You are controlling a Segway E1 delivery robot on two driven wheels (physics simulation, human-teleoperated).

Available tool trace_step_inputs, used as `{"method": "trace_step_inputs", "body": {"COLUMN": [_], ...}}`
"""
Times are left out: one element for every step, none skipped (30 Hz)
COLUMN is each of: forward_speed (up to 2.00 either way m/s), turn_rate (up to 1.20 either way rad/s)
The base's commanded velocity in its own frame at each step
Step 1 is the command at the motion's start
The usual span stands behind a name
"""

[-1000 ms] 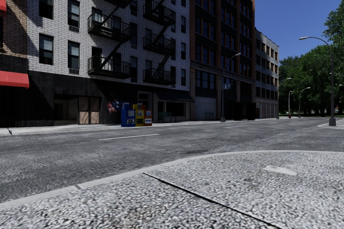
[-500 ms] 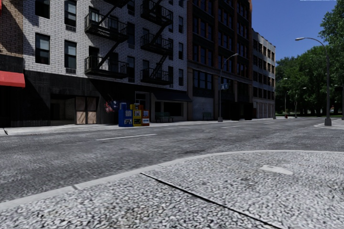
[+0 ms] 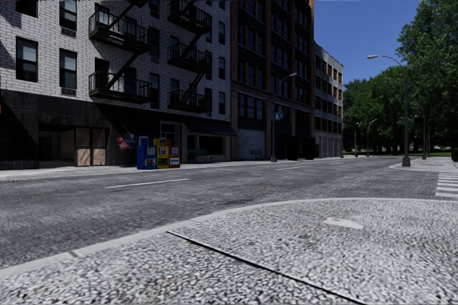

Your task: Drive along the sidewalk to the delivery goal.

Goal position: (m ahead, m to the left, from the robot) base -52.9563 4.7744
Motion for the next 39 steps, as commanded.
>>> {"method": "trace_step_inputs", "body": {"forward_speed": [0.00,0.00,0.00,0.00,0.00,0.00,0.00,0.00,0.00,0.00,0.00,0.00,0.00,0.00,0.00,0.00,0.00,0.00,0.00,0.00,0.00,0.00,0.00,0.00,0.00,0.00,0.00,0.00,0.00,0.00,0.00,0.00,0.00,0.00,0.00,0.00,0.00,0.00,0.00], "turn_rate": [-0.41,-0.45,-0.53,-0.53,-0.56,-0.57,-0.57,-0.57,-0.57,-0.57,-0.57,-0.57,-0.57,-0.57,-0.57,-0.57,-0.57,-0.57,-0.57,-0.57,-0.57,-0.57,-0.57,-0.57,-0.57,-0.57,-0.57,-0.57,-0.57,-0.57,-0.57,-0.57,-0.57,-0.57,-0.57,-0.57,-0.57,-0.57,-0.57]}}
